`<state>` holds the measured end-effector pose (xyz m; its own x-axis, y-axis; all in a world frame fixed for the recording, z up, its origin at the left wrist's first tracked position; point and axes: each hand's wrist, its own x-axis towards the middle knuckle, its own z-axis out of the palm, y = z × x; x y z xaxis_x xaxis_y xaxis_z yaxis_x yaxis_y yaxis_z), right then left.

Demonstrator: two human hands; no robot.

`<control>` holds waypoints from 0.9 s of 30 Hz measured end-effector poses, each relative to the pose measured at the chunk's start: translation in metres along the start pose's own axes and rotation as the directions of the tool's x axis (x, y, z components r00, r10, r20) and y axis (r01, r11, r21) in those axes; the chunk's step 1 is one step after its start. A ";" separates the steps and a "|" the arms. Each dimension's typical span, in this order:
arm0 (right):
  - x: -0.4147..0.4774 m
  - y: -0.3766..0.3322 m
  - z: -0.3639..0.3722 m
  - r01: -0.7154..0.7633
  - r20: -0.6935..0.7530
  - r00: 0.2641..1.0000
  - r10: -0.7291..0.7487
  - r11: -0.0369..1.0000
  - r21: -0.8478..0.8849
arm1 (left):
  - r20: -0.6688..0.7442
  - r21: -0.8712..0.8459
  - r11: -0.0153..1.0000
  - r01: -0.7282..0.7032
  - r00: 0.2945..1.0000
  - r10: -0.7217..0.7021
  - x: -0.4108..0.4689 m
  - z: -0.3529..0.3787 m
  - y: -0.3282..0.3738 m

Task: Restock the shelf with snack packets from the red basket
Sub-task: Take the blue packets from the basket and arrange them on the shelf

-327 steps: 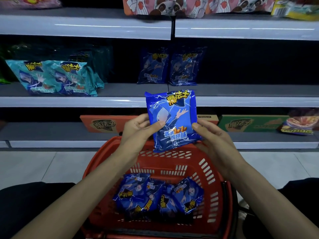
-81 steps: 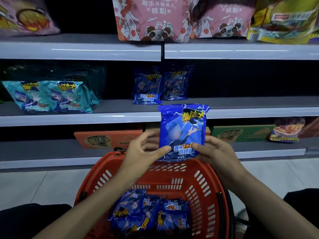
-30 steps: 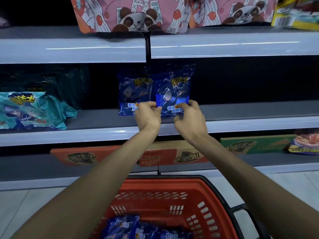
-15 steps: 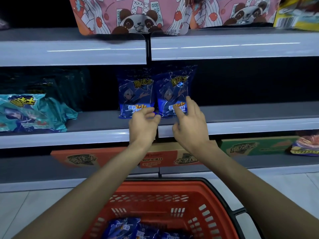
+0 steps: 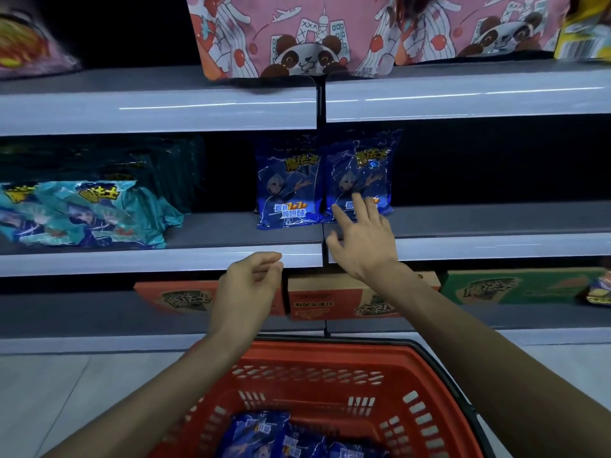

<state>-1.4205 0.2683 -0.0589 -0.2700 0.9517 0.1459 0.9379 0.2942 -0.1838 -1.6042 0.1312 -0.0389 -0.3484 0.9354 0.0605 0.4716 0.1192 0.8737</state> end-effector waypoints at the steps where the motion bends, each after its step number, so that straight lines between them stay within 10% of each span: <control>1: -0.002 -0.001 -0.001 0.002 0.000 1.000 -0.002 1.000 -0.004 | 0.011 -0.001 1.000 -0.002 1.000 0.002 -0.003 -0.003 -0.001; 11: -0.082 -0.012 -0.028 0.047 -0.125 0.992 -0.016 0.966 0.253 | 0.120 -0.088 0.996 0.020 0.993 -0.009 -0.047 -0.023 0.003; 17: -0.155 -0.022 -0.040 -0.047 -0.045 0.992 0.116 0.684 0.728 | 0.215 -0.220 0.975 0.027 0.976 0.021 -0.076 -0.027 0.015; 27: -0.209 -0.029 -0.021 -0.190 0.102 0.980 0.172 0.641 0.744 | 0.254 -0.207 0.978 0.006 0.966 0.048 -0.099 -0.039 0.010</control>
<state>-1.3868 0.0588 -0.0633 -0.1258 0.9920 0.0120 0.4901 0.0727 -0.8686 -1.5963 0.0268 -0.0177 -0.1080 0.9939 -0.0224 0.2915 0.0532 0.9551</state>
